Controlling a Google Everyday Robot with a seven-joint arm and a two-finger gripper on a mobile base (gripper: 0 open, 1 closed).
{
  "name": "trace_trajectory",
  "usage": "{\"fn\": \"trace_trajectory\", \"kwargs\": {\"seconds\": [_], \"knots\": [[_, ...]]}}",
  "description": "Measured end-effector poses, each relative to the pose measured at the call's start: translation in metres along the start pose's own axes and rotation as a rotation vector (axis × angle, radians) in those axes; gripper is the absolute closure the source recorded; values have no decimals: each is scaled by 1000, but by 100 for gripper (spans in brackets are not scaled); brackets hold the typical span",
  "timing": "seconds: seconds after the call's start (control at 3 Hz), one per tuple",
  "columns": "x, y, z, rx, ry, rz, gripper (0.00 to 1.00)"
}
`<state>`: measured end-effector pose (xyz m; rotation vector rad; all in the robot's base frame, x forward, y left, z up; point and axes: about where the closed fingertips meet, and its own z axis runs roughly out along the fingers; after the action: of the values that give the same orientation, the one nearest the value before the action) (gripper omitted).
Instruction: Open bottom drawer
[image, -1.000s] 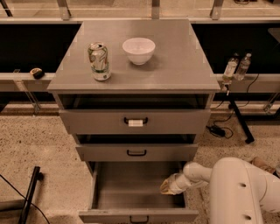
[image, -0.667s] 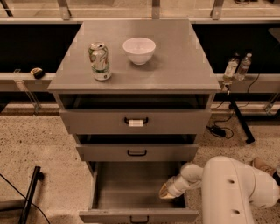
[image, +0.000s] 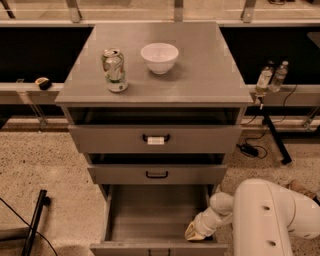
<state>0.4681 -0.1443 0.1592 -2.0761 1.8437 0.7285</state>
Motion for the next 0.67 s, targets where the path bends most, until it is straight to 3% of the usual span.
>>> {"fn": "trace_trajectory", "kwargs": {"seconds": [0.67], "knots": [[-4,12,-4,-31,-40,6,100]]}}
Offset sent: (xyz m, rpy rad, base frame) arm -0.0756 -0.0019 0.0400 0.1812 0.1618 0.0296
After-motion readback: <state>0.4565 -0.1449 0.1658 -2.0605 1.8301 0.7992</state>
